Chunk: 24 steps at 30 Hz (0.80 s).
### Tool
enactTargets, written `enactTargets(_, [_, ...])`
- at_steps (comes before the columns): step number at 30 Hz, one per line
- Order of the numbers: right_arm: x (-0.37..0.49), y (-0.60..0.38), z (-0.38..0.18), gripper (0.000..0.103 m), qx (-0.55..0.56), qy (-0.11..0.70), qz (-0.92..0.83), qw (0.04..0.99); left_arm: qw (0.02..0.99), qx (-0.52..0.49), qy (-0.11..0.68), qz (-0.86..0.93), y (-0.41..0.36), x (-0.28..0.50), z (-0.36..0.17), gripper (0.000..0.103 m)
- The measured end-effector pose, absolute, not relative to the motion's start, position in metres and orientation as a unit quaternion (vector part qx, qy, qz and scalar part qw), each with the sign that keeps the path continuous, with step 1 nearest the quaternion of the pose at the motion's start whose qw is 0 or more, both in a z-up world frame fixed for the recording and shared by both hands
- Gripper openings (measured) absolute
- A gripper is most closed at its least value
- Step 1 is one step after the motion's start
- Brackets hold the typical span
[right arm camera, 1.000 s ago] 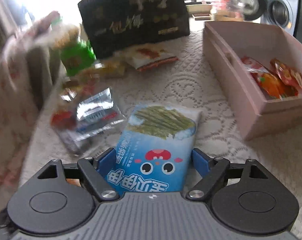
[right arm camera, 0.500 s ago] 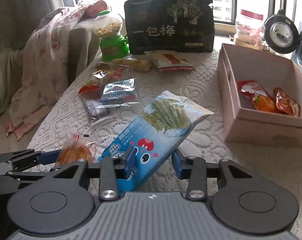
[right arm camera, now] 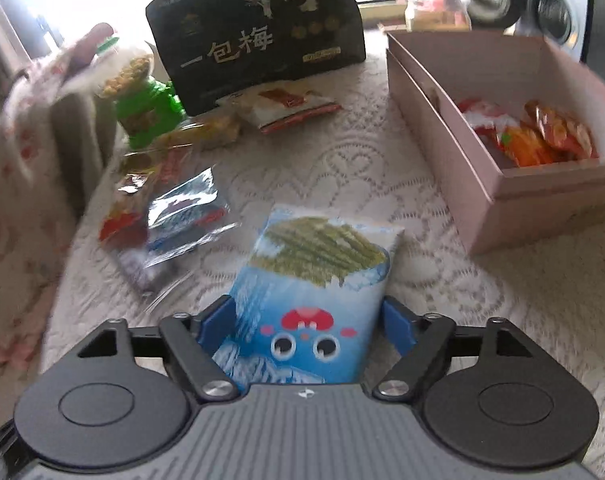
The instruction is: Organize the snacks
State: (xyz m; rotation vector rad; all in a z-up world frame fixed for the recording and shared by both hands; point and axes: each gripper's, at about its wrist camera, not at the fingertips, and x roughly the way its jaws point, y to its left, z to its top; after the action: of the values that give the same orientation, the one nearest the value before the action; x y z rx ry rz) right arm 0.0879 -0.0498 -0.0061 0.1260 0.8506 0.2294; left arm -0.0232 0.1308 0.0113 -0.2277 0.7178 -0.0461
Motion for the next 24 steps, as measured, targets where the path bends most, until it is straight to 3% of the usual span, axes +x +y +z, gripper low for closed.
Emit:
enactTargets(4, [0.089, -0.031, -0.011, 0.090, 0.003, 0.400, 0.121, 0.908, 0.930, -0.108, 0.351, -0.023, 0.130, -0.025, 0.011, 0.059])
enactTargets(11, [0.070, -0.044, -0.008, 0.086, -0.033, 0.394, 0.202, 0.896, 0.930, -0.108, 0.351, -0.022, 0.129, -0.025, 0.011, 0.059])
enactTargets(24, [-0.025, -0.157, 0.014, 0.086, -0.109, 0.311, 0.255, 0.909, 0.917, -0.108, 0.371, -0.101, 0.092, -0.023, 0.021, 0.058])
